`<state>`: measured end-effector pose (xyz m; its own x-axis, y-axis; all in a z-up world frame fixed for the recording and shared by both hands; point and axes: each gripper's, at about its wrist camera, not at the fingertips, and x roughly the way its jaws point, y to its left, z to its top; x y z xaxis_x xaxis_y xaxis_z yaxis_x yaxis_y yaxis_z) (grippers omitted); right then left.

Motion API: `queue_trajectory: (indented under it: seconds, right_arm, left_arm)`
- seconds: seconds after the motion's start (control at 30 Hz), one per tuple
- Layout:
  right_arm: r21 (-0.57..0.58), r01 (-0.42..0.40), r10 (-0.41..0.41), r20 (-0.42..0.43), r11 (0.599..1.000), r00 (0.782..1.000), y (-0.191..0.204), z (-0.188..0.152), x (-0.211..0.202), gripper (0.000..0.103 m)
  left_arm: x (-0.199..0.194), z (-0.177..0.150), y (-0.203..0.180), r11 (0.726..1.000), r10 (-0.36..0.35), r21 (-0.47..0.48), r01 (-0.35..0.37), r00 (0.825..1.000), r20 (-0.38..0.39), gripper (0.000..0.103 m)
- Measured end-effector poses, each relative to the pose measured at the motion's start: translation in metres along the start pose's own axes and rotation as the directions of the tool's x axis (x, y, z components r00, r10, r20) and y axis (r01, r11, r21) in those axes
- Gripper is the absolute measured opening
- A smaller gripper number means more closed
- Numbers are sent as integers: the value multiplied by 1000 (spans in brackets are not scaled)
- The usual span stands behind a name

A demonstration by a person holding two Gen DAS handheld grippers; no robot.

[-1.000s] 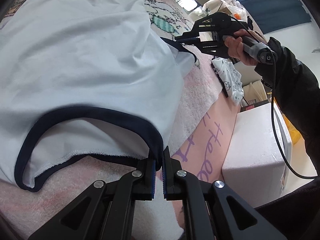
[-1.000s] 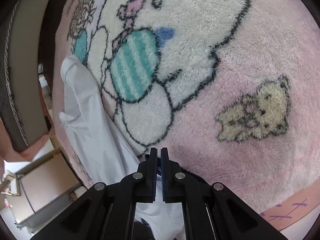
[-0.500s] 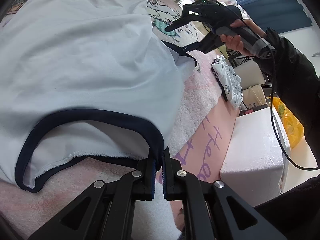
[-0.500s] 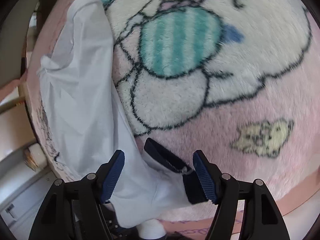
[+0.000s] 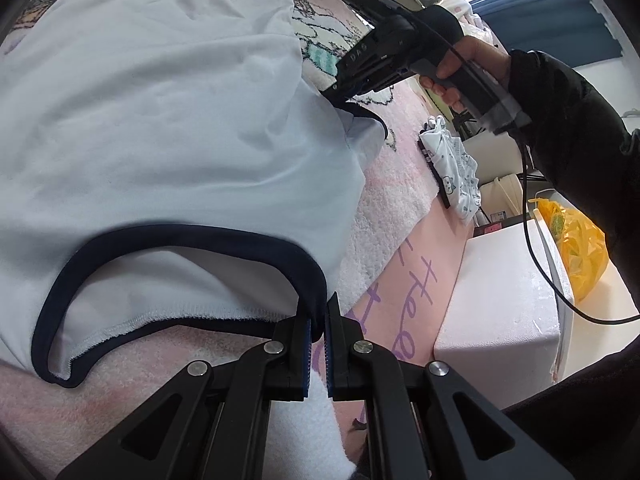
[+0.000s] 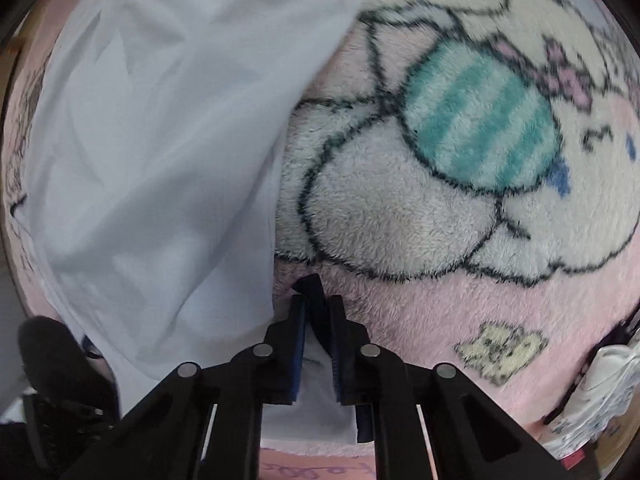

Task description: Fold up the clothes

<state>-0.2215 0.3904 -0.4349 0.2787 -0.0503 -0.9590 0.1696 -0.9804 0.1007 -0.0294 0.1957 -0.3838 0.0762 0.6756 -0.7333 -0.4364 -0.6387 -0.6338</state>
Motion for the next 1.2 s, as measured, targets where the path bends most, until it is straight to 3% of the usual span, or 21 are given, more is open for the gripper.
queue_trajectory:
  seconds: [0.1, 0.23, 0.3, 0.4, 0.5, 0.53, 0.57, 0.63, 0.7, 0.8, 0.83, 0.87, 0.93, 1.0, 1.07, 1.2]
  right_arm:
    - [-97, 189, -187, 34, 977, 982, 29, -11, -2, 3]
    - [-146, 320, -314, 62, 936, 947, 53, -20, -1, 2]
    - [-161, 406, -398, 84, 899, 914, 60, -22, -3, 2]
    - [-187, 551, -538, 120, 813, 835, 66, -27, -5, 2]
    - [-181, 611, -599, 120, 771, 792, 38, -26, -16, 2]
    - [-169, 609, -597, 118, 775, 793, 17, -42, -15, 2]
    - [-147, 588, -578, 109, 796, 809, -3, -51, -13, 2]
    - [-54, 459, -455, 78, 887, 887, -38, -48, -8, 2]
    - [29, 334, -335, 98, 942, 937, -57, -53, -15, 3]
    - [158, 269, -289, 127, 950, 949, -78, -65, -25, 9]
    - [201, 242, -272, 134, 949, 953, -86, -69, -26, 18]
    - [243, 215, -254, 142, 946, 957, -93, -73, -27, 26]
    - [314, 149, -207, 161, 938, 965, -107, -80, -29, 31]
    - [377, 79, -154, 172, 923, 973, -120, -87, -27, 34]
    - [431, -4, -91, 199, 902, 976, -132, -94, -26, 35]
    - [538, -221, 47, 318, 813, 947, -155, -114, -28, 41]
  left_arm:
    - [-2, 0, -2, 1000, 1, 5, -1, 1000, 8, 4]
    - [0, -1, -1, 1000, 2, 5, -2, 1000, -6, 4]
    - [0, -2, -1, 1000, 1, 5, -1, 1000, -6, 4]
    - [-1, -1, -2, 1000, -4, 4, 4, 1000, -3, 4]
    - [-2, -1, -1, 1000, -6, 1, 6, 1000, -5, 4]
    - [-2, -1, -1, 1000, -5, 0, 5, 1000, -5, 4]
    - [-4, -1, -1, 1000, -1, 1, 1, 1000, -6, 4]
    - [-7, 1, -2, 999, 31, 7, -31, 999, -8, 4]
    - [-15, 4, 1, 998, 55, -2, -55, 998, -15, 5]
    - [-33, 8, 9, 998, 49, -48, -50, 999, -12, 13]
    - [-40, 9, 11, 997, 50, -57, -50, 999, -4, 25]
    - [-48, 9, 12, 996, 51, -68, -51, 999, 5, 56]
    - [-61, 8, 15, 995, 22, -97, -20, 1000, 14, 103]
    - [-72, 8, 15, 992, -28, -122, 30, 999, 19, 103]
    - [-81, 11, 14, 993, -35, -115, 37, 999, 25, 103]
    - [-84, 29, 10, 998, 51, -33, -50, 999, 16, 103]
